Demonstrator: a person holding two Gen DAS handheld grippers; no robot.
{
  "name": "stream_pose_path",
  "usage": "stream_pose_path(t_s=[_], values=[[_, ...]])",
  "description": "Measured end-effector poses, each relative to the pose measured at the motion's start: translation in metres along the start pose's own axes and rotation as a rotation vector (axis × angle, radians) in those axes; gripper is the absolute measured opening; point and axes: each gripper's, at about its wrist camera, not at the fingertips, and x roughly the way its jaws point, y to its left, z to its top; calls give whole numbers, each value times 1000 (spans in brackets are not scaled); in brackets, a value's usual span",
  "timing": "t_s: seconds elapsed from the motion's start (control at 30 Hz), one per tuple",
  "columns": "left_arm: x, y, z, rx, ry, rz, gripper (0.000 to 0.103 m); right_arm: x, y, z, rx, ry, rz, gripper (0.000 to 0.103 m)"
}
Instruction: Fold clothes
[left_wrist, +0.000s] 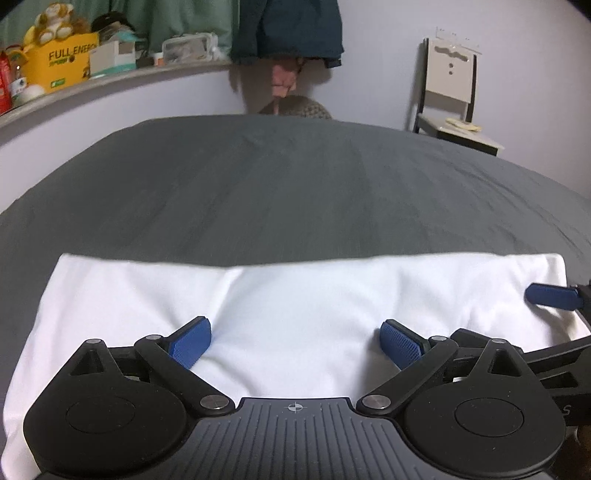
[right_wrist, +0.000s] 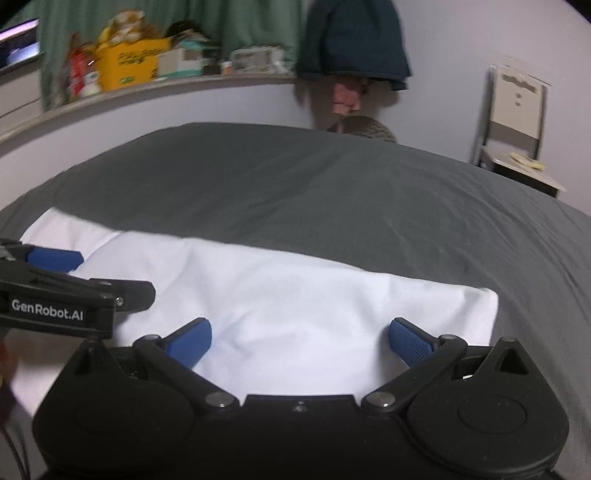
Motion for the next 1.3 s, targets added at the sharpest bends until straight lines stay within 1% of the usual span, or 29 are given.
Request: stream_pose_path(t_s=[0.1,0.23,0.3,0.37,0.47,0.6,0.67,0.73,0.87,0.93,1.07,1.13,1.23,1.3], values=[[-5,0,-4,19,24,-7,99,-10,1,3,-40,38,20,103],[-15,0,-14,45,46,-8,100,-38,-15,5,1,20,6,103],[-22,-1,-19,43,49,-9,100,-46,-27,6,26,5,-32,103],[-27,-4,-22,57,58,-6,100,-46,-42,7,67,23,-68,103],[-35,-8,-26,75,78,-9,100,-42,-66,8,180,81,-93,103],[-47,-8,-32,79,117,-29,100,-34,-103,4,288,185,-37,103],[-51,-8,-34,76,141,-45,100,-38,-126,2,406,189,24,103],[-52,-9,-35,75,167,-56,101,-42,-143,-1,490,190,71,103],[-56,-13,-33,113,203,-72,101,-37,-160,-6,564,242,134,103],[-64,-10,-30,115,192,-99,101,-34,-168,-8,600,269,166,103],[-93,13,-17,34,116,-191,101,-27,-174,-6,597,300,250,103],[-103,26,-9,28,96,-228,101,-24,-178,-5,594,318,305,103],[-111,45,4,60,79,-280,101,-21,-183,-7,582,373,430,100],[-114,57,11,93,58,-300,101,-19,-185,-8,577,414,520,93]])
